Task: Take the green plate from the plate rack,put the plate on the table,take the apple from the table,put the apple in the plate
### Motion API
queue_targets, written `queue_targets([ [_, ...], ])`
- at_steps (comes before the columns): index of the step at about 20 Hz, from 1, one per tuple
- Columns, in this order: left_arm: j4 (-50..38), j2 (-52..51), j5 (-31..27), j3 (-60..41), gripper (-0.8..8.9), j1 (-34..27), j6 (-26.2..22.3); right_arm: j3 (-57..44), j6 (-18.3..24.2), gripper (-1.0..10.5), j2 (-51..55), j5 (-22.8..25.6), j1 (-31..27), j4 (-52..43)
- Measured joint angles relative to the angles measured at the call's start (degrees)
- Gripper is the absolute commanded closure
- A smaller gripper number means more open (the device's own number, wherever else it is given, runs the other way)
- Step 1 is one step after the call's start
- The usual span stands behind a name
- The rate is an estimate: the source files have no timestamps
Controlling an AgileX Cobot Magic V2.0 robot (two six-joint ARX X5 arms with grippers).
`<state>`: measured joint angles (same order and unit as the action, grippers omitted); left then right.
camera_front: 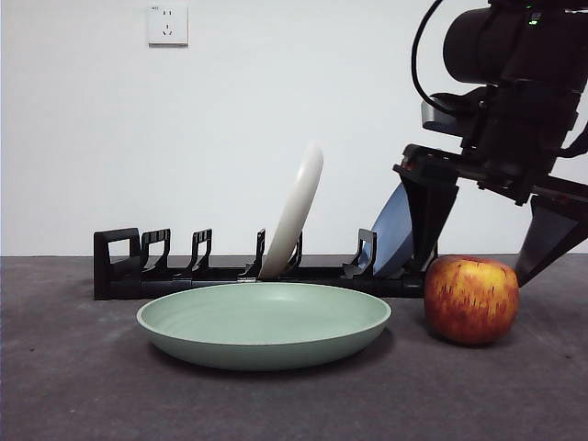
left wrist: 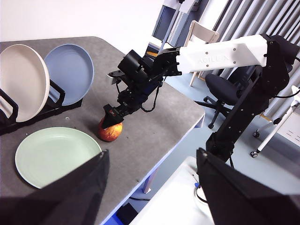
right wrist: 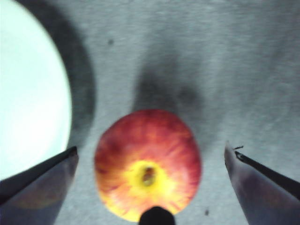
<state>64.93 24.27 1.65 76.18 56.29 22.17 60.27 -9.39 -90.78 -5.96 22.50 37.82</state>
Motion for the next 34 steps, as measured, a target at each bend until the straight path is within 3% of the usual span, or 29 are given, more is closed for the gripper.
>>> queue_targets([
  [2,0.04,0.0,-1.11,0.0,5.0,0.0,0.0,0.0,0.17,9.3,0.0,0.0,0.35,0.07],
  [3,0.2,0.0,-1.49,0.0,5.0,0.0,0.0,0.0,0.44,9.6,0.0,-0.07,0.37,0.07],
  [7,0.35,0.02,-1.51,0.0,5.0,0.0,0.0,0.2,1.09,9.6,0.0,-0.04,0.59,0.55],
  [10,0.35,0.02,-1.73,0.0,5.0,0.0,0.0,3.13,1.29,9.6,0.0,-0.61,0.7,6.36],
  [15,0.35,0.07,-1.86,0.0,5.0,0.0,0.0,11.93,1.05,9.6,3.32,-12.55,3.5,6.64],
  [18,0.35,0.09,-1.9,0.0,5.0,0.0,0.0,15.45,0.15,9.6,3.67,-13.59,8.85,3.23],
  [20,0.35,0.09,-1.9,0.0,5.0,0.0,0.0,15.47,-1.09,9.6,3.56,-11.56,13.2,-0.55],
  [24,0.37,0.09,-1.9,0.0,5.0,0.0,0.0,15.69,-2.29,9.6,1.64,-1.05,21.51,-5.68],
  [29,0.39,0.09,-1.9,0.0,5.0,0.0,0.0,15.69,-2.43,9.6,-3.67,10.25,24.55,-7.17],
  [34,2.03,0.09,-2.58,0.0,5.0,0.0,0.0,15.69,-2.43,9.6,-7.61,11.63,24.68,-6.49],
])
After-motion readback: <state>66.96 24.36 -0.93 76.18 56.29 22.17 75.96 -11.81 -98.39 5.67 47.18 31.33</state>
